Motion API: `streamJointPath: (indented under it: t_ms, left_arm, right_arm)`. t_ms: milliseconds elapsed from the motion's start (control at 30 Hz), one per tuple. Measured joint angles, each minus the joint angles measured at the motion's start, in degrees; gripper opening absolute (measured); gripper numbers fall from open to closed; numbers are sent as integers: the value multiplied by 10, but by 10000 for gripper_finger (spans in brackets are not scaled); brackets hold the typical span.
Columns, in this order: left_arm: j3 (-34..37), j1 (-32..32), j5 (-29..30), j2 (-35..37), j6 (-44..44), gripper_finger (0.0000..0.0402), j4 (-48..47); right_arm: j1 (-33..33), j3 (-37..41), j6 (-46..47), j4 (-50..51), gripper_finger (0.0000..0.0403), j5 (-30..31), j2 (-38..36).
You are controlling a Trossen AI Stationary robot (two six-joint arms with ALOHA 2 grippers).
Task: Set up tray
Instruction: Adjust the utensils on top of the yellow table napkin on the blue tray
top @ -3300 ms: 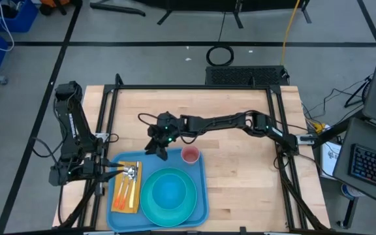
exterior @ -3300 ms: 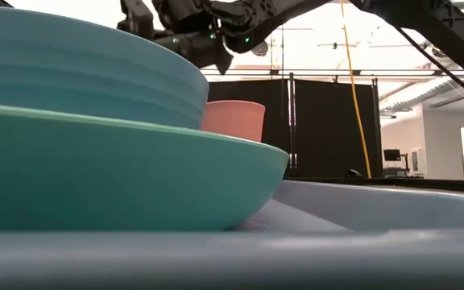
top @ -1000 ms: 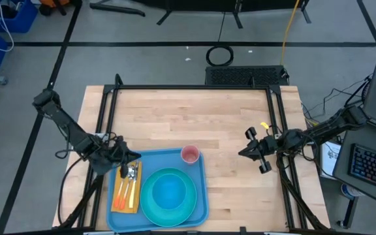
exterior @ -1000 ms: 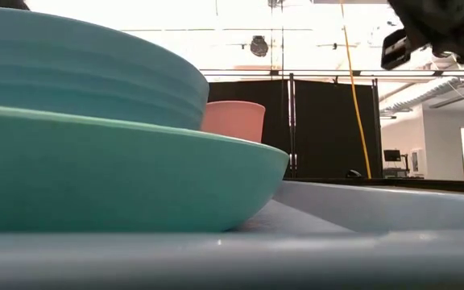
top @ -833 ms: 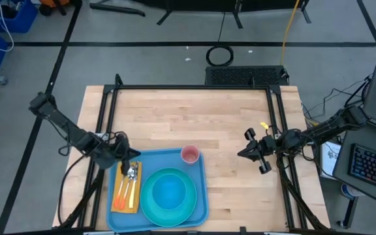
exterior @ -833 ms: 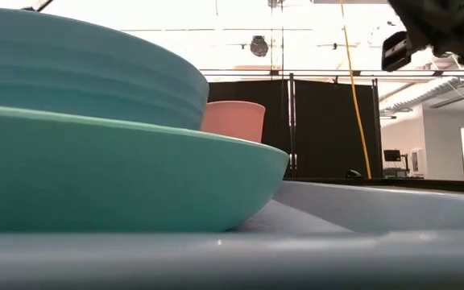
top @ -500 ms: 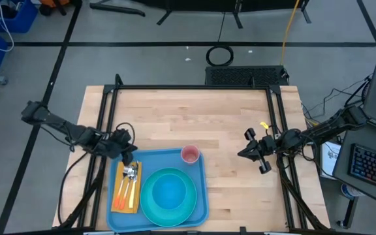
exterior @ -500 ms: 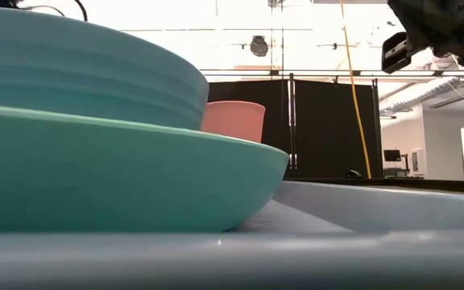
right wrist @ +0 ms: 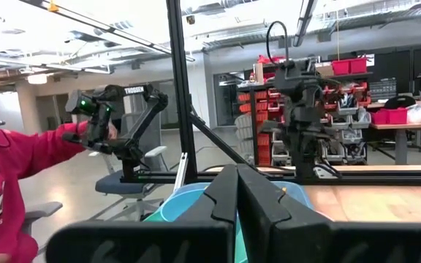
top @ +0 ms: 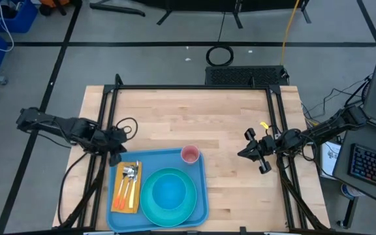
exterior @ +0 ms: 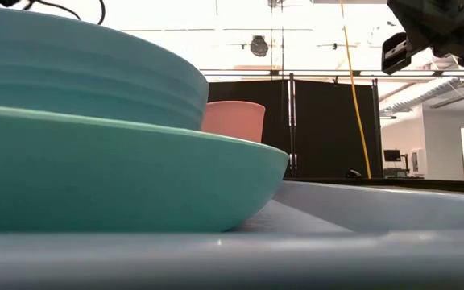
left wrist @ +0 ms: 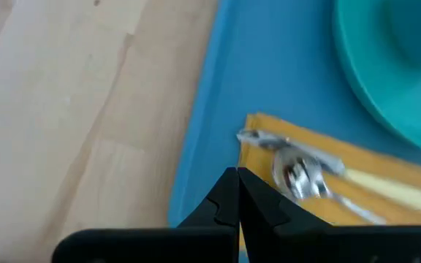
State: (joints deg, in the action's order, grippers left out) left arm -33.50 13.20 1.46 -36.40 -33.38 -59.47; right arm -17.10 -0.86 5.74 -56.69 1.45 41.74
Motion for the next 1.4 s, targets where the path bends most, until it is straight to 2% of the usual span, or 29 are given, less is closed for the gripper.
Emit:
streamJointPath:
  t_ms: [100,267,467,667,767,900,1067,1400]
  left_arm:
    - [-25,0,-8,0,8,0,-26]
    - [-29,-1,-59,-15,9,0,-46]
    - [-28,-20,-77,-77,-26,3,-19]
    - [-28,-61,-135,-140,44,3,-27]
    - [-28,-88,-145,-152,61,3,-54]
    - [-28,-112,-186,-158,85,2,-95]
    - [-28,-123,-208,-158,127,23,-90]
    - [-28,-130,-197,-162,168,90,-70]
  right_arm:
    - [0,0,0,0,0,0,0]
    - [0,0,0,0,0,0,0]
    - [0,0,0,0,0,0,0]
    - [0,0,0,0,0,0,0]
    - [0,0,0,0,0,0,0]
    - [0,0,0,0,0,0,0]
    - [0,0,0,0,0,0,0]
    - [0,0,0,0,0,0,0]
